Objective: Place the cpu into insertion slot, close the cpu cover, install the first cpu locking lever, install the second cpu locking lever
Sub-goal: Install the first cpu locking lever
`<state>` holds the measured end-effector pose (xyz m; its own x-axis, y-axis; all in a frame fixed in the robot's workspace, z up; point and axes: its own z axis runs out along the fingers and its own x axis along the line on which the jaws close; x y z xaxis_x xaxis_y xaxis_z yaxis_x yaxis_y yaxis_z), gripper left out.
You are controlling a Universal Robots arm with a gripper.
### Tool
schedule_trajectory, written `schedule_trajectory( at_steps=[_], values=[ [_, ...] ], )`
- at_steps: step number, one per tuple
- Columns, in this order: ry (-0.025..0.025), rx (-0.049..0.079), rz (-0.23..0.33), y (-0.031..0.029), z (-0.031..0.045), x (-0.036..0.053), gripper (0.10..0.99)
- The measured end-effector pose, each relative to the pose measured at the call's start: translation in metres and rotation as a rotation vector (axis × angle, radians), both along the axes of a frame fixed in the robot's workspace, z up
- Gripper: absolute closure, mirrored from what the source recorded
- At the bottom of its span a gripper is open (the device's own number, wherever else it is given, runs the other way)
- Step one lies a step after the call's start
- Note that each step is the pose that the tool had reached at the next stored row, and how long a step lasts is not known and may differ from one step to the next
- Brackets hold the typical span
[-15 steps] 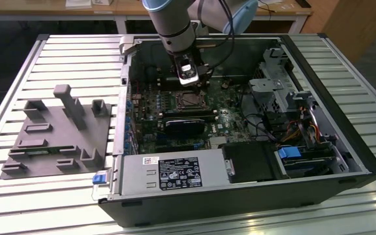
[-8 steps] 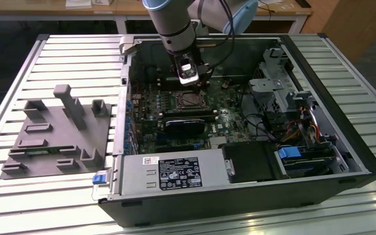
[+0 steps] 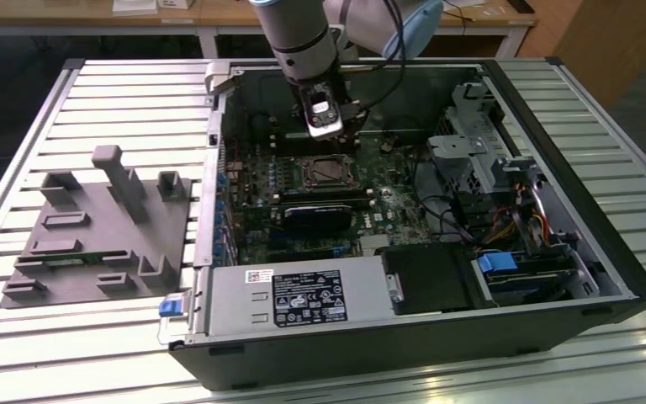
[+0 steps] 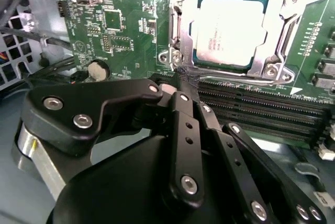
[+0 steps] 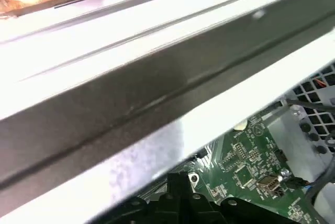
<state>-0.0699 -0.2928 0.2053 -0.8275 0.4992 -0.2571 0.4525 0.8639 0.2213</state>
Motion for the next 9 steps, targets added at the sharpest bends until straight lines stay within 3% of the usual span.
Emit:
schedule_trajectory(
  at_steps=[7, 8, 9],
  values=[
    [0.0, 0.0, 0.0, 0.0, 0.0032, 0.0, 0.984],
    [0.0051, 0.0, 0.0, 0.0, 0.0032, 0.0003, 0.984],
    [0.0158, 0.0, 0.0, 0.0, 0.0031, 0.0007, 0.984]
  ],
)
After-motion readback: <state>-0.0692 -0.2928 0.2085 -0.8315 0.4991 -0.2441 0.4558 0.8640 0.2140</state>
